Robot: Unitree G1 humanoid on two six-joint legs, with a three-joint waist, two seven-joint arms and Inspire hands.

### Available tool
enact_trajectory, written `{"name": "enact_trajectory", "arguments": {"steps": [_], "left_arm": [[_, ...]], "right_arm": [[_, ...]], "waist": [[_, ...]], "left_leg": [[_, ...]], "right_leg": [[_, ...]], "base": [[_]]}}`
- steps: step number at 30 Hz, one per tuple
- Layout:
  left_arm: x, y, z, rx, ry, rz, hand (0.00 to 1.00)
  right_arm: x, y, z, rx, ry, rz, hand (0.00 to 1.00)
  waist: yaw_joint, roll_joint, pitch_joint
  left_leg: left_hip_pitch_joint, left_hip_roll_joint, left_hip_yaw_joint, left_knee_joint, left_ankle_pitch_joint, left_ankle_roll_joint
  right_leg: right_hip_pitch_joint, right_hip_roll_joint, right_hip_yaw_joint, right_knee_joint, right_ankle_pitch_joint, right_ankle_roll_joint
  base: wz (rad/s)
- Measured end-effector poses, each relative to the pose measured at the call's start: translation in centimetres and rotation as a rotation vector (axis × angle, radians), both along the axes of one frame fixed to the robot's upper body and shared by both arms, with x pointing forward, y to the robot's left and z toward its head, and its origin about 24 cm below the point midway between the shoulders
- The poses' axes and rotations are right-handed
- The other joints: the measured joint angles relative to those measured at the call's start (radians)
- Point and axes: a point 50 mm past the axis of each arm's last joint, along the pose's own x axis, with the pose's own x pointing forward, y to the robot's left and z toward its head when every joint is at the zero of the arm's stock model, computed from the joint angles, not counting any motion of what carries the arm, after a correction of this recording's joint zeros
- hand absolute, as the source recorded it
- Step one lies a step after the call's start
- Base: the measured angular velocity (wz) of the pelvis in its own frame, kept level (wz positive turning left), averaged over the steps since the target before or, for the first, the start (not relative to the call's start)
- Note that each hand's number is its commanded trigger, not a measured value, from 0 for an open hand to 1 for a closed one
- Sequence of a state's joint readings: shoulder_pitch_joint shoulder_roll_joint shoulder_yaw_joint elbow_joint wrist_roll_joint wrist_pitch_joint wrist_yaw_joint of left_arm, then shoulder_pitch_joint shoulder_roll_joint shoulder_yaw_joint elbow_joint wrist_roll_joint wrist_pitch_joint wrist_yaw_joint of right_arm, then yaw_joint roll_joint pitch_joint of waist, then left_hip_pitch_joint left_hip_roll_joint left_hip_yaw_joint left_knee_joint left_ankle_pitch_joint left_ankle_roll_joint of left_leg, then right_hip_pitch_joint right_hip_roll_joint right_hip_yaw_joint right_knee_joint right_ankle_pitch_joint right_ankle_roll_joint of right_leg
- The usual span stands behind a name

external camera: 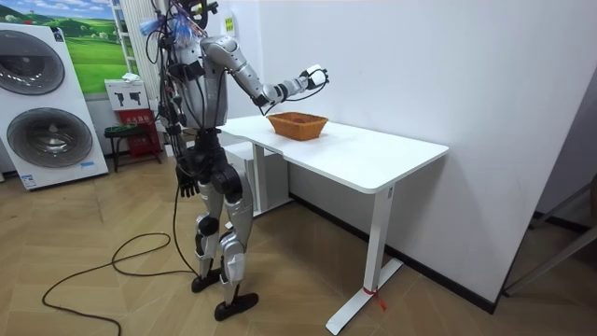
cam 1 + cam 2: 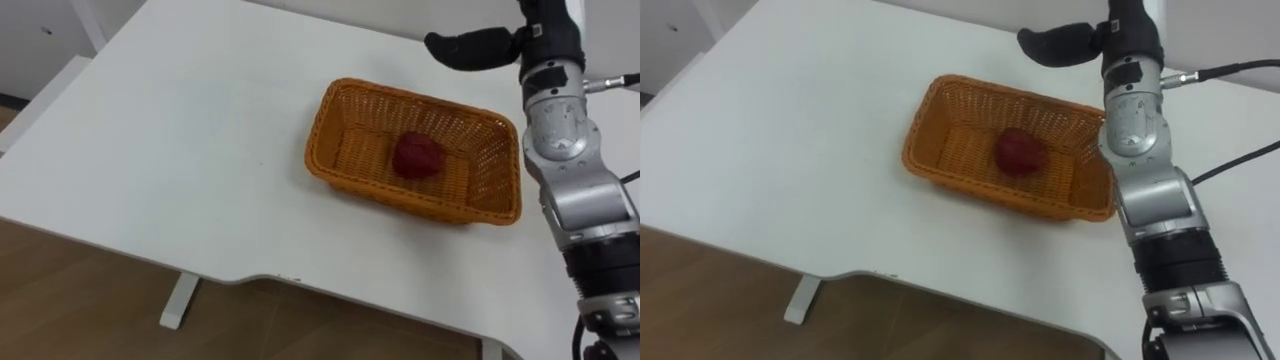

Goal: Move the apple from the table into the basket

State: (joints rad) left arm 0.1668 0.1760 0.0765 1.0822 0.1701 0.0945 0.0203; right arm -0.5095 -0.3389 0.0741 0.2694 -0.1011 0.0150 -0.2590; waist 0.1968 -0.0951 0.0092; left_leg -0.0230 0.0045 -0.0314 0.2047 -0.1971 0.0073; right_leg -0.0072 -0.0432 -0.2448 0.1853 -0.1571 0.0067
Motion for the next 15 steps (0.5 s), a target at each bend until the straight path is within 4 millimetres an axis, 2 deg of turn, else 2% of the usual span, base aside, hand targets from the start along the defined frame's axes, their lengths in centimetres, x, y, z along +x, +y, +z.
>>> {"name": "enact_trajectory", "arguments": {"steps": [8, 12, 15], "left_arm": [[0.3, 0.1, 0.1, 0.002, -0.018, 0.0, 0.0], [0.2, 0.2, 0.1, 0.018, -0.026, 0.02, 0.0], [0.3, 0.2, 0.2, 0.026, -0.042, 0.018, 0.0]], "right_arm": [[-0.1, -0.7, 0.4, 0.019, -0.031, -0.037, 0.0], [-0.4, -1.1, 1.1, 0.054, -0.085, -0.083, 0.0], [-0.8, -1.4, 2.4, 0.076, -0.168, -0.11, 0.0]], "waist": [[-0.02, -0.006, -0.0001], [-0.046, -0.009, -0.0007], [-0.069, -0.009, -0.0007]], "left_leg": [[-0.002, 0.0, -0.002, 0.002, 0.0, 0.0], [-0.001, -0.001, 0.0, 0.001, 0.0, 0.0], [-0.002, 0.0, 0.001, 0.001, 0.0, 0.0]], "right_leg": [[0.001, -0.001, -0.003, 0.001, 0.0, 0.0], [0.0, -0.001, 0.0, 0.0, 0.0, 0.0], [-0.001, -0.001, 0.0, 0.0, 0.0, 0.0]], "base": [[0.01], [-0.01], [-0.01]]}}
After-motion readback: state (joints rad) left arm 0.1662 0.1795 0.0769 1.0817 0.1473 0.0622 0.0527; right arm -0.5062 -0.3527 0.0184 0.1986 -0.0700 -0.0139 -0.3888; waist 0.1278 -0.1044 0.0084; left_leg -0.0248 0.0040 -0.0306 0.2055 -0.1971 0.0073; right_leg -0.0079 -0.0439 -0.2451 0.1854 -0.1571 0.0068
